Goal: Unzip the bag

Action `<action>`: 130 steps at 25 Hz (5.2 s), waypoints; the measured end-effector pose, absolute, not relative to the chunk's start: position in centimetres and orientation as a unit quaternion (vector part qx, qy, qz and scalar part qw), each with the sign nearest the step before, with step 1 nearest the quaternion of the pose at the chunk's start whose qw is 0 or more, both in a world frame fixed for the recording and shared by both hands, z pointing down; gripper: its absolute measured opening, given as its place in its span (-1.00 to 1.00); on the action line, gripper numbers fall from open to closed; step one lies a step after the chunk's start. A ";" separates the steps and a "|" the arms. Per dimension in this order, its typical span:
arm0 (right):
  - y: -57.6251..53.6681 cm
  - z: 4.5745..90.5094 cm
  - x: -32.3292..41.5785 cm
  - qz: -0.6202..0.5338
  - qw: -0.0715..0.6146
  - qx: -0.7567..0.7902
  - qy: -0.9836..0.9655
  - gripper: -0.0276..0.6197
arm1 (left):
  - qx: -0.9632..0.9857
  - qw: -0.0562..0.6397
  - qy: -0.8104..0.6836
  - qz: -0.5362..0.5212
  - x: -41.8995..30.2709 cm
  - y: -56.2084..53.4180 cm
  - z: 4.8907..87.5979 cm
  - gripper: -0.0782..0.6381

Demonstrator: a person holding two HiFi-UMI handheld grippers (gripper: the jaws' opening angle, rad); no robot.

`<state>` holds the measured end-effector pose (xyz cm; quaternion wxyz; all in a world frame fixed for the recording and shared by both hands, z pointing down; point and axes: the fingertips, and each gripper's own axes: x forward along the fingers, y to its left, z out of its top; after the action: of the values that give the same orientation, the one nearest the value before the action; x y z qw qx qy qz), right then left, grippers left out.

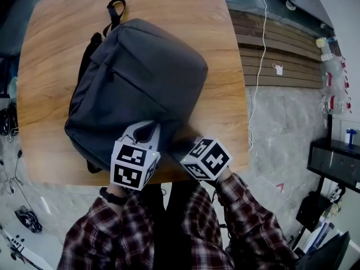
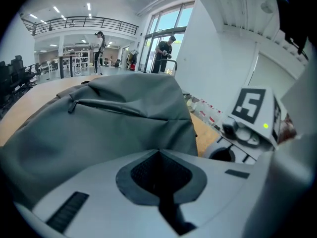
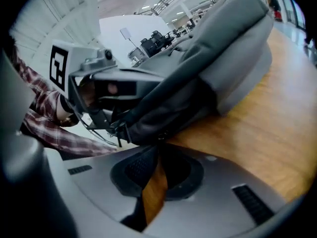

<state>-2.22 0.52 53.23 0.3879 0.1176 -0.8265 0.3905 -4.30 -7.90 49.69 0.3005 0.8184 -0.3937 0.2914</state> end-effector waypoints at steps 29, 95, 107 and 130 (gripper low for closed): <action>-2.2 52.3 7.6 0.257 0.417 0.346 -0.801 -0.85 | 0.844 -0.103 -0.182 0.493 -4.9 -10.1 51.4 -0.76; -11.6 51.0 4.3 0.112 0.444 0.284 -0.843 -0.86 | 0.724 0.271 -0.480 0.414 -10.3 -4.3 51.6 -0.76; -13.9 51.3 2.7 0.099 0.448 0.260 -0.849 -0.86 | 0.878 0.057 -0.231 0.416 -1.2 -9.5 48.8 -0.76; 0.2 49.4 0.6 0.232 0.355 0.286 -0.859 -0.87 | 0.868 0.159 -0.270 0.386 2.2 -19.8 50.7 -0.76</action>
<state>0.61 0.16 49.36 0.3553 0.2864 -0.8591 0.2318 2.24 -19.76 50.71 0.1587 0.8676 -0.2697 0.3864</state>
